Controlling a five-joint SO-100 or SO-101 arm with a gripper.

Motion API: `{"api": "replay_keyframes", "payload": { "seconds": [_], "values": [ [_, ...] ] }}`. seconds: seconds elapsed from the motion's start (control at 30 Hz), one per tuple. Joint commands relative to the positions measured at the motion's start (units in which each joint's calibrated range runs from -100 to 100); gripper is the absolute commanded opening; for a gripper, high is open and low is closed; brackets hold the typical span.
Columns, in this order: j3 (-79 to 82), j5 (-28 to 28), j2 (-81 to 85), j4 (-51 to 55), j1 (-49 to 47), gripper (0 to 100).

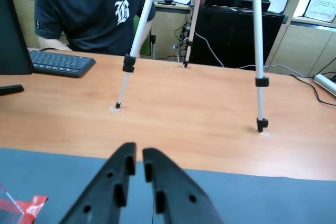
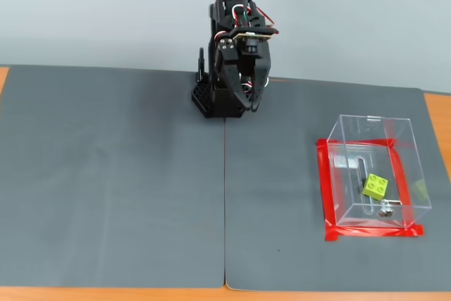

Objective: Pick the green lego block and place it into the transparent box

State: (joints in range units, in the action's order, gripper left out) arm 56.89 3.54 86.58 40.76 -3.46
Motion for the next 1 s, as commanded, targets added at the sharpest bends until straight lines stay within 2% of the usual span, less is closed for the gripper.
{"api": "replay_keyframes", "payload": {
  "seconds": [0.0, 0.13, 0.5, 0.97],
  "values": [
    [4.1, -0.1, 7.8, 0.3, 0.7, 2],
    [8.9, 0.2, 12.7, 0.3, 0.7, 2],
    [16.3, 0.2, 12.7, 0.2, 5.9, 2],
    [35.5, -0.2, 12.8, -0.6, 5.7, 2]
  ]
}}
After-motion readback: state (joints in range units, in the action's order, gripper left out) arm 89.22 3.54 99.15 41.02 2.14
